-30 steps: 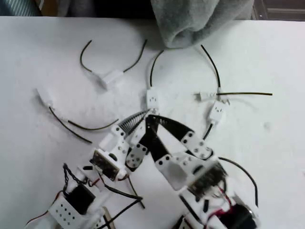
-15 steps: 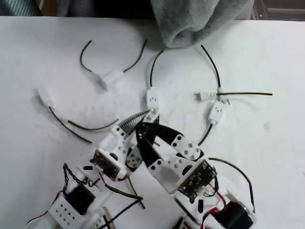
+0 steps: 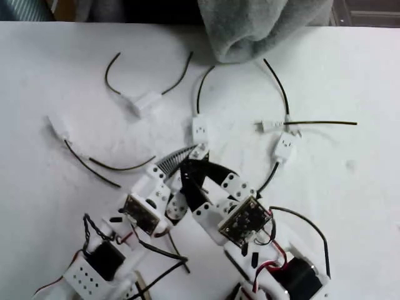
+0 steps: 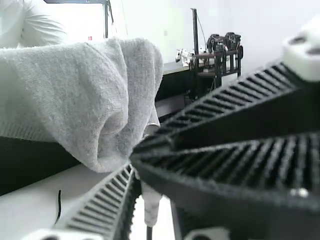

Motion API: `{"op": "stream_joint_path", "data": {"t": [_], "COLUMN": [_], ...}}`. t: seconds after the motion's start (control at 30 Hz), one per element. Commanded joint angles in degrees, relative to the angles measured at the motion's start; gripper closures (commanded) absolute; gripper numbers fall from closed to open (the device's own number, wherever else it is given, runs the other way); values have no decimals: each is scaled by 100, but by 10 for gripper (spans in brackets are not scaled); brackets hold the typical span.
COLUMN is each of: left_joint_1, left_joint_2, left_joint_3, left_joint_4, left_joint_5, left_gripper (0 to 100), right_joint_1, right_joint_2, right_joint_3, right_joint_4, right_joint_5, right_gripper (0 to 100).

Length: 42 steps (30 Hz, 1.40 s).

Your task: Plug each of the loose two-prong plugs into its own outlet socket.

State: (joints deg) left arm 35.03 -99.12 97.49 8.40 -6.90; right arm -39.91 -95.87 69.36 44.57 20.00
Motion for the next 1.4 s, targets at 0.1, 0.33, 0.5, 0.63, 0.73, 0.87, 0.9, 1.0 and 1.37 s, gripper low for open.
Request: {"op": "stream_joint_path", "data": {"t": [0.1,0.33,0.5,0.63,0.73,0.87,0.9,1.0,1.37], "left_joint_1": [48,40,31,22,22,22,22,22,22], "left_joint_2": [-127,-127,-127,-127,-127,-127,-127,-127,-127], "left_joint_3": [-35,-35,-35,-26,-26,-26,-26,-26,-26], "left_joint_4": [-9,-9,-9,-9,-9,-9,-9,-9,9], "left_joint_5": [18,18,18,18,18,18,18,18,18], "left_gripper": [977,977,977,977,977,977,977,977,977], "right_joint_1": [1024,1947,2088,2088,2053,1771,1666,1156,699], "right_joint_2": [75,66,66,48,31,66,66,66,1059], "right_joint_3": [1495,1969,1969,1820,1143,-237,-536,-1222,-466], "right_joint_4": [-857,-1481,-1481,-1429,-1051,-330,-136,321,-1024], "right_joint_5": [1327,1371,1776,1969,1969,1960,1960,1960,1925], "right_gripper": [979,979,979,979,979,979,979,979,979]}}
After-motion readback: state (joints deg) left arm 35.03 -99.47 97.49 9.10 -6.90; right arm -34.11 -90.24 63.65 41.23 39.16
